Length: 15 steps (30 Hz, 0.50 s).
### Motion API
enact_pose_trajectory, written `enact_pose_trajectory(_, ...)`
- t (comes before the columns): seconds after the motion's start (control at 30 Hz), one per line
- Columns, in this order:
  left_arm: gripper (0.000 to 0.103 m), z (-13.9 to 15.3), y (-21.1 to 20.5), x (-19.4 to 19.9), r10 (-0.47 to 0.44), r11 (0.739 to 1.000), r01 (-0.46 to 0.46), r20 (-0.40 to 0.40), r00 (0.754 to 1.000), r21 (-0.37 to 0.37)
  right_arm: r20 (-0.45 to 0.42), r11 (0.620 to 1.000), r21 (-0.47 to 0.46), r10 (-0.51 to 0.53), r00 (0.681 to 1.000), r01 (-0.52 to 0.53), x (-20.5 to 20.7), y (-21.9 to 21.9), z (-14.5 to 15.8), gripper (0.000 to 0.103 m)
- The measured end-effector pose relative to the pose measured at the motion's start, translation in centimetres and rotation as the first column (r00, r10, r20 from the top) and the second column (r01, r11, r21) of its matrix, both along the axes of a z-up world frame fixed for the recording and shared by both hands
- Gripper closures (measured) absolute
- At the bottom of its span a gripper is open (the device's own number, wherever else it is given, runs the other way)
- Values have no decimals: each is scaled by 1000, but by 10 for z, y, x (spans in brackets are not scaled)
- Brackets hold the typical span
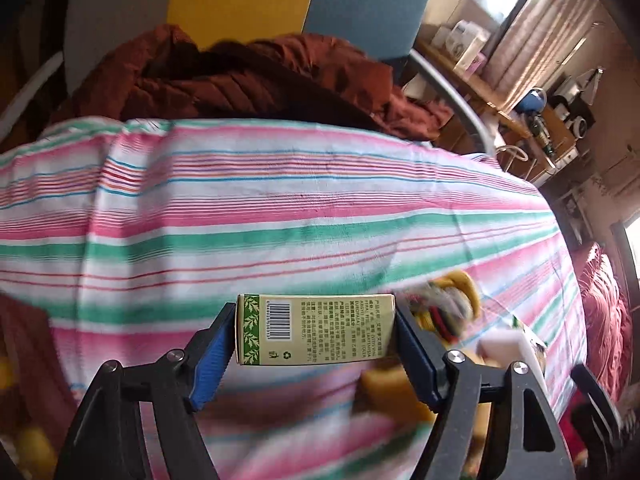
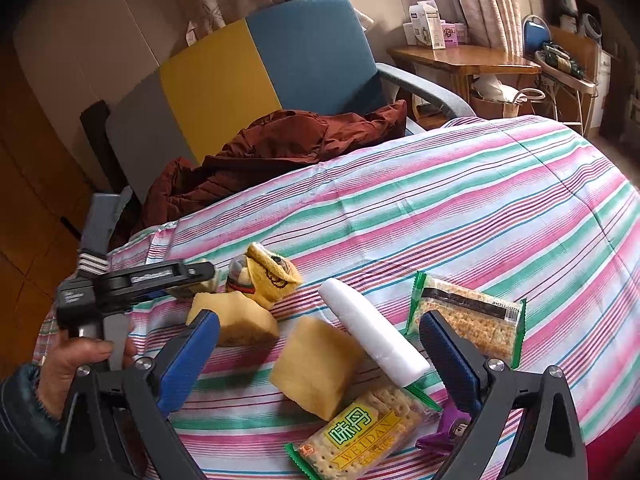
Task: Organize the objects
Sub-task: 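Grasp the green-and-white box with the left tool while the right tool grasps the knitted yellow toy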
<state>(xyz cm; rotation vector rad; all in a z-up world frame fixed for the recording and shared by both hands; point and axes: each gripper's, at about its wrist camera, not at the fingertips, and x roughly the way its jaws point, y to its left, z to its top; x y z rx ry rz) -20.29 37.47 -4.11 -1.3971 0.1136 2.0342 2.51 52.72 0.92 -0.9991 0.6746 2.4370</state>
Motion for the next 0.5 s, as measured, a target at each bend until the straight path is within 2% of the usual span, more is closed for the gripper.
enact_pose_trajectory(0.3,26,43,-68,50,-23,998,31,-111,994,63,52,997,30,73,996,-74,-19,-15,-4,3)
enact_pose_trajectory(0.5,26,61,-114,73,-2,993,19,-147,989,113,119,990,34,134,984,-139,-71,-18,-3,11)
